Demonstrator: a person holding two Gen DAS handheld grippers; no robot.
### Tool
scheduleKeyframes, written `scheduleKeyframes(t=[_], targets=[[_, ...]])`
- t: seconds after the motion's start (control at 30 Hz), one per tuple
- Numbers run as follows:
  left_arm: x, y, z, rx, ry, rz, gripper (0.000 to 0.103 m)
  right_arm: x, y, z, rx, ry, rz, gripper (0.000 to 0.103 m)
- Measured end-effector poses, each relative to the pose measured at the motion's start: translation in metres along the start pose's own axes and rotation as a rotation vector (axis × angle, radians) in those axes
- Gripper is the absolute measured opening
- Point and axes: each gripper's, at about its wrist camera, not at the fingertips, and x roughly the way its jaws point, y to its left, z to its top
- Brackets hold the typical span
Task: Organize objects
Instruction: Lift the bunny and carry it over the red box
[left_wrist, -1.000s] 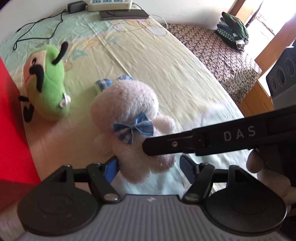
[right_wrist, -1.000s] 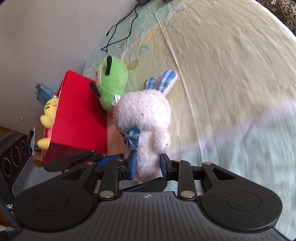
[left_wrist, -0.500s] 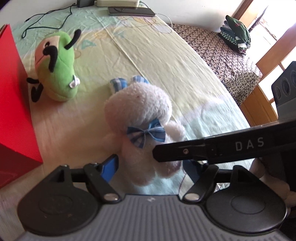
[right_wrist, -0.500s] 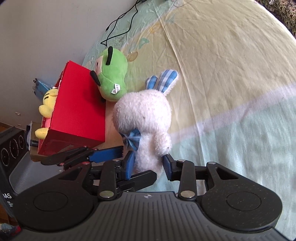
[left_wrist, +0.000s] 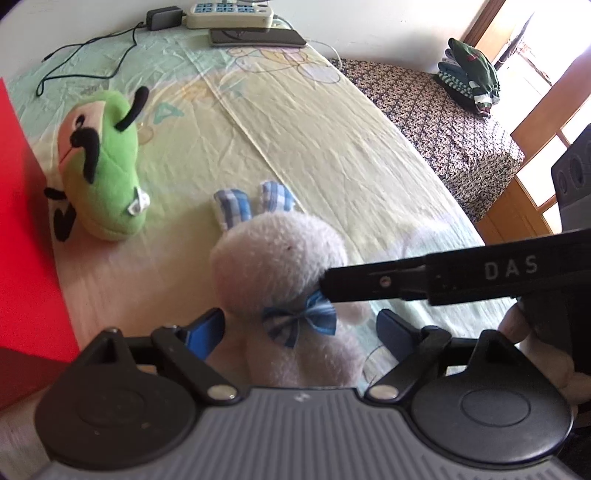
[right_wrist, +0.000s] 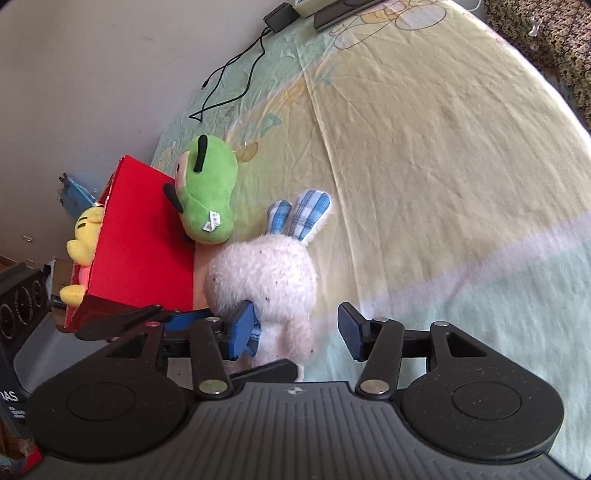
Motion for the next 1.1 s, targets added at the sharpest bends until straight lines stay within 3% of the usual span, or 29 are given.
scheduleKeyframes(t=[0.27,0.3,0.57,0.8,1.1], targets=[[0.014,0.002,-0.001,-0.008,0.027,0.023,0.090,0.021,0.007,-0.001,0.039,0.059,0.090,0.054],[0.013,0.003,-0.001,-0.009,0.024,0.026,0.087,0.023,0.008,-0.002,0.038,0.064,0.094,0.049],[0.000,0.005,-0.001,-0.012,-0.001,0.015,0.084,0.007,0.034,-0.008,-0.068,0.001,0.065,0.044],[-0.039,0.001,0.002,0.037,-0.089,0.002,0.084,-0.018,0.068,-0.016,-0.119,-0.102,0.065,0.044],[-0.114,0.026,0.000,0.069,-0.252,0.031,0.084,-0.035,0.144,-0.019,-0.253,-0.251,0.107,0.044]])
